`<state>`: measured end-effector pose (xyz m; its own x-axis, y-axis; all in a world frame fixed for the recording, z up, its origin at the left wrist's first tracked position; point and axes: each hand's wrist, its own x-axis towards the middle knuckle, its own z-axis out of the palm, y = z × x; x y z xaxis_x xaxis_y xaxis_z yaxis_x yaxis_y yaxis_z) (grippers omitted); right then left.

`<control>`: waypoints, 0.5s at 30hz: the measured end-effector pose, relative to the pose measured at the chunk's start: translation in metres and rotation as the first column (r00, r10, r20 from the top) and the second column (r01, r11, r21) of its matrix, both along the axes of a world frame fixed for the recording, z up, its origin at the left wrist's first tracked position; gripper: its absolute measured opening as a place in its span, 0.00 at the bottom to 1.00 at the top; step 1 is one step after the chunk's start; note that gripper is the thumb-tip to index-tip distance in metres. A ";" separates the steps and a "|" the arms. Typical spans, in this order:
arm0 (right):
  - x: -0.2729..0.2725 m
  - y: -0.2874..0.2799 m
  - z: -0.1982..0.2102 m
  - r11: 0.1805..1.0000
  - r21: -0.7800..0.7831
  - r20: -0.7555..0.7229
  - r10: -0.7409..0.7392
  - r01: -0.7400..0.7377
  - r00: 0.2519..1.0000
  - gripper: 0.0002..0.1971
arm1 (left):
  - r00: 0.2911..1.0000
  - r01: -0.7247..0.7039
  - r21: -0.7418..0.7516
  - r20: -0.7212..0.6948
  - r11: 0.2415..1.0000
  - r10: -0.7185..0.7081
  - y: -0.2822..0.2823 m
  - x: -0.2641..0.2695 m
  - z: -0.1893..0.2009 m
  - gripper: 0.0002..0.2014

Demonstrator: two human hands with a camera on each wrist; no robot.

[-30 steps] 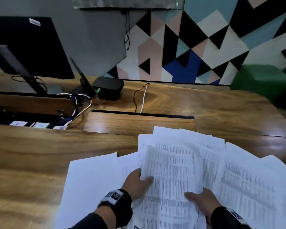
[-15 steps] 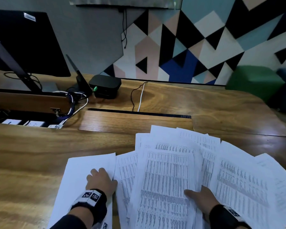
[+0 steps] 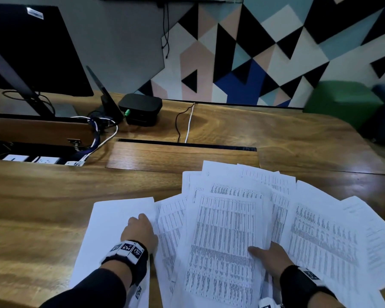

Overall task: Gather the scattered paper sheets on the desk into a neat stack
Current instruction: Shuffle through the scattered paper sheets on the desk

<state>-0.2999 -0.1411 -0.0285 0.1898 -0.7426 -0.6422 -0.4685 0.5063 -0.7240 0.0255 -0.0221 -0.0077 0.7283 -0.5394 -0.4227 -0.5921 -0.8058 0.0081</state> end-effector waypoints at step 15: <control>0.000 0.006 0.016 1.000 -0.031 0.003 0.003 -0.002 1.000 0.09 | 0.857 0.011 -0.559 -0.421 0.829 -0.296 0.032 0.023 0.091 0.05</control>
<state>-0.2998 -0.1350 -0.0129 0.1936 -0.7616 -0.6185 -0.4676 0.4826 -0.7406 0.0490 0.0098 0.0829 0.4008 -0.8631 -0.3074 -0.5127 -0.4893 0.7055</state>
